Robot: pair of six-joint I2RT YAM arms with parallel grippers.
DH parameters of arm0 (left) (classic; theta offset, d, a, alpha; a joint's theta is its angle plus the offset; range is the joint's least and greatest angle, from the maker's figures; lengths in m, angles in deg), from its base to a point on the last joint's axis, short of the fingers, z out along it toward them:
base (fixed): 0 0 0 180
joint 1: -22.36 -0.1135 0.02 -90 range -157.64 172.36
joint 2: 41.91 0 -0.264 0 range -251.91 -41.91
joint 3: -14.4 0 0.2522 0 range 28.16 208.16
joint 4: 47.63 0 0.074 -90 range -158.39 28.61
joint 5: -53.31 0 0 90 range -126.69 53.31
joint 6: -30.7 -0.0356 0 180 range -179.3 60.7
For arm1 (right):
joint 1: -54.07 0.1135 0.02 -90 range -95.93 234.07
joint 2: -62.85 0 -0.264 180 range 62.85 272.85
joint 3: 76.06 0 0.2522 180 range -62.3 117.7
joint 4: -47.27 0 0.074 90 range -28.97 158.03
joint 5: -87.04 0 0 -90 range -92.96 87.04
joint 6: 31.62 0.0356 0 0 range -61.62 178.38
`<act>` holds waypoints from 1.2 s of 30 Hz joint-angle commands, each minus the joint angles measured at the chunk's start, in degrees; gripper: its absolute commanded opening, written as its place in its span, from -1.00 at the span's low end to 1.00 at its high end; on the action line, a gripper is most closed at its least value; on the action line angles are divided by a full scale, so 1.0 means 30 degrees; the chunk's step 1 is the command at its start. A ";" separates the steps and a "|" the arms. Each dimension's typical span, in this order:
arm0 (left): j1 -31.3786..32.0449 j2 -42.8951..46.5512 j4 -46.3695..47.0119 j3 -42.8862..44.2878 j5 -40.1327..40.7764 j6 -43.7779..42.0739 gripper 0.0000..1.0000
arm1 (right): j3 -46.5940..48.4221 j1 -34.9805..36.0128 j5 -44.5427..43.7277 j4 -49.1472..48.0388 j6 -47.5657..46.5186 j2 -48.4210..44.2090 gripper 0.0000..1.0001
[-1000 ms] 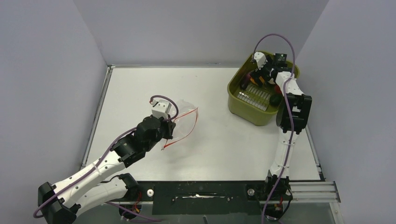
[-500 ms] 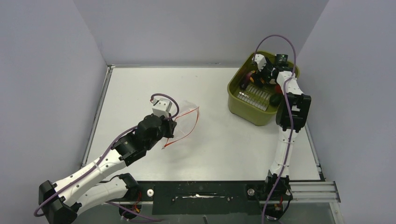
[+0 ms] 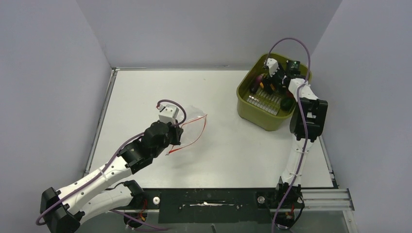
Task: Place the food in the zip-top bag and seal the zipper
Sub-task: Pick up the fake vegetable from the bin.
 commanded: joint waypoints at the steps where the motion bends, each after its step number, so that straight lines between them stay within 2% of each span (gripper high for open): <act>1: -0.0116 0.0263 0.1341 -0.0537 0.0844 0.0390 -1.00 | -0.0864 -0.0097 -0.0526 -0.1510 0.1302 -0.2615 0.04; 7: -0.0164 0.0509 0.1355 -0.1448 0.1195 0.0902 -1.00 | -0.2693 -0.0071 -0.1208 -0.1874 0.3012 -0.4895 0.00; 17: -0.0315 0.1816 0.2000 -0.1841 0.1314 0.2172 -1.00 | -0.6117 -0.0055 -0.2076 -0.3214 0.8352 -0.9936 -0.03; 23: -0.0439 0.2730 0.3043 -0.3137 0.0974 0.3157 -1.00 | -0.6861 0.0656 -0.1842 -0.1698 1.0912 -1.2472 -0.03; 30: -0.0494 0.2878 0.3930 -0.4707 0.0835 0.3667 -1.00 | -0.8994 0.2814 -0.2411 -0.2413 1.3905 -1.5853 -0.04; 36: -0.0583 0.2407 0.5771 -0.5610 0.0278 0.4237 -1.00 | -1.0653 0.6697 -0.4361 -0.2196 1.4824 -1.7556 -0.07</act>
